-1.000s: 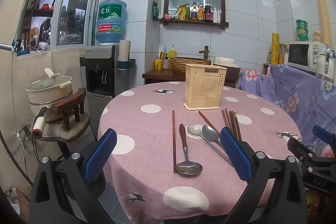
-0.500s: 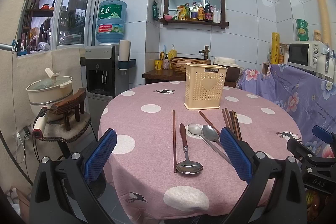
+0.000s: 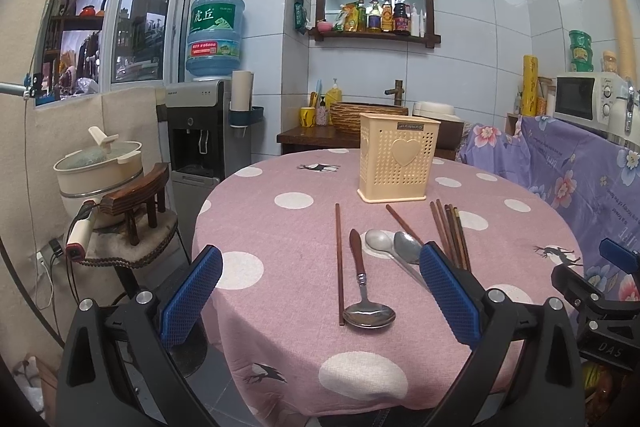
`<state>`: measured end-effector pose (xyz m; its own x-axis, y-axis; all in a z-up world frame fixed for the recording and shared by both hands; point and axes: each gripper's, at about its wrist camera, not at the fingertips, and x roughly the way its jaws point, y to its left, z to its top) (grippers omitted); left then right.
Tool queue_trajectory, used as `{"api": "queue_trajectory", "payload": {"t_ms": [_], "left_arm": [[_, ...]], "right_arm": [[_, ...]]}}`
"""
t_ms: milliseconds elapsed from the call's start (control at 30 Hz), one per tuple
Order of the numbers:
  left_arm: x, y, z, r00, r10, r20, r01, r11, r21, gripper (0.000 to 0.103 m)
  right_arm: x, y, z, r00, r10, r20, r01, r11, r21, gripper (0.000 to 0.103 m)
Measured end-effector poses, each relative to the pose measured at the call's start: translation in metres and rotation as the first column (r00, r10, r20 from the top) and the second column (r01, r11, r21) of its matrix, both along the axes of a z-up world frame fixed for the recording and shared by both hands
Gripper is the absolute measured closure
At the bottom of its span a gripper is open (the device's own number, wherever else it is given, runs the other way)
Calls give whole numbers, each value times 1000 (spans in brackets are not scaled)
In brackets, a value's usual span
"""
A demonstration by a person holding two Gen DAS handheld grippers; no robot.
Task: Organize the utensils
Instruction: 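Grasp a brown chopstick with the left gripper while the right gripper grasps another chopstick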
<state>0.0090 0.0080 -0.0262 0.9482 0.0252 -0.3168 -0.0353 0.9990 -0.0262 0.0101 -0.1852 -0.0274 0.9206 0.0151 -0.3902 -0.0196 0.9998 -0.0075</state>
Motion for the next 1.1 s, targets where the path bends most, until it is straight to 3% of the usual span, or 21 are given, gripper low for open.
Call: {"api": "queue_trajectory", "payload": {"t_ms": [333,567,767,900,1000,1100], "left_arm": [[37,22,-20,981,-25,-190,15,998,-55,5],[73,24,-9,972,-37,-234,39,999,4,5],[138,32,-5,924,-121,-362,107,993,-57,6],[167,38,-3,905,-151,-398,113,987,-118,17],[182,40,-4,898,-148,-415,109,987,-115,28],[196,42,-7,879,-152,-452,109,987,-120,36]], "right_arm": [[44,-9,-19,991,-5,-131,2,1000,-18,6],[94,1,-10,980,84,-181,-88,996,-12,6],[166,16,-1,940,185,-288,-164,982,95,7],[216,29,1,908,230,-349,-191,971,142,23],[252,44,-4,876,246,-415,-201,968,150,36],[279,62,-14,851,232,-471,-211,972,99,47]]}}
